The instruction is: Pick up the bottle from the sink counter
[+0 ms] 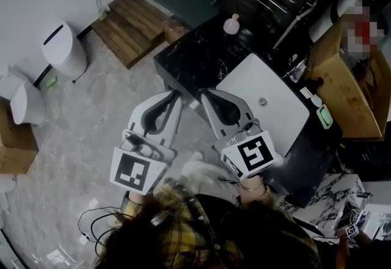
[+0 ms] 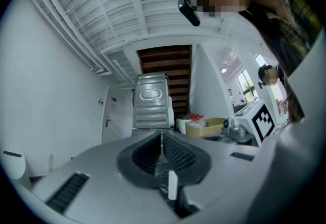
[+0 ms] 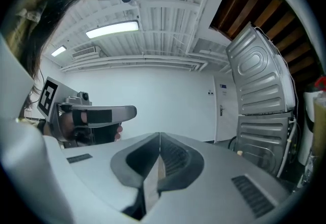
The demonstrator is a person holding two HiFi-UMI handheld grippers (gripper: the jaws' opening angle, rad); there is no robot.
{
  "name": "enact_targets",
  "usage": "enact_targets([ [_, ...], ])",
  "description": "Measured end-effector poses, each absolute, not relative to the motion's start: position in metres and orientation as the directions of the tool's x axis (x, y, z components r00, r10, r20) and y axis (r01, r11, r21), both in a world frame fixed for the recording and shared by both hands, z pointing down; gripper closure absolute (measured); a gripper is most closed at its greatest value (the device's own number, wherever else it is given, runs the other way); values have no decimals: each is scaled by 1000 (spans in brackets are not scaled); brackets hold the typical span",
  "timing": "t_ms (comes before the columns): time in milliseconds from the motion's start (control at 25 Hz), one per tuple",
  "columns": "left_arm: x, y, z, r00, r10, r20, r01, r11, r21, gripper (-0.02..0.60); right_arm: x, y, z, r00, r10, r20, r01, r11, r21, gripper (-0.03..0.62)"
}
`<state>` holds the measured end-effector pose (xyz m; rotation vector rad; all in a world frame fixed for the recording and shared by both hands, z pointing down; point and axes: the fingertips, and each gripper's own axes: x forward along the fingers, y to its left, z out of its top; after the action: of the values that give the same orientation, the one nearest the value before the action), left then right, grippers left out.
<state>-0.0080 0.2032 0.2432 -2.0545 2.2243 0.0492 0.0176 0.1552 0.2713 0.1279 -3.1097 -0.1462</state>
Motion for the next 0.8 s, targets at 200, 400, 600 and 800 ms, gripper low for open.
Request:
enact_targets([
  [200, -21, 175, 240, -66, -992, -103, -995, 73, -65, 554, 9, 126, 268, -994, -105, 11, -103, 990, 91, 577],
  [400, -30, 152, 241, -60, -992, -108, -996, 67, -63, 554, 12, 105, 273, -992, -128, 21, -125, 988, 93, 577],
  [600, -26, 123, 242, 0, -994, -106, -997, 8, -73, 554, 20, 81, 274, -983, -181, 23, -179, 980, 84, 577],
  [800, -29, 91, 242, 58, -992, -113, -996, -50, -73, 554, 20, 60, 280, -974, -222, 38, -219, 972, 83, 577],
])
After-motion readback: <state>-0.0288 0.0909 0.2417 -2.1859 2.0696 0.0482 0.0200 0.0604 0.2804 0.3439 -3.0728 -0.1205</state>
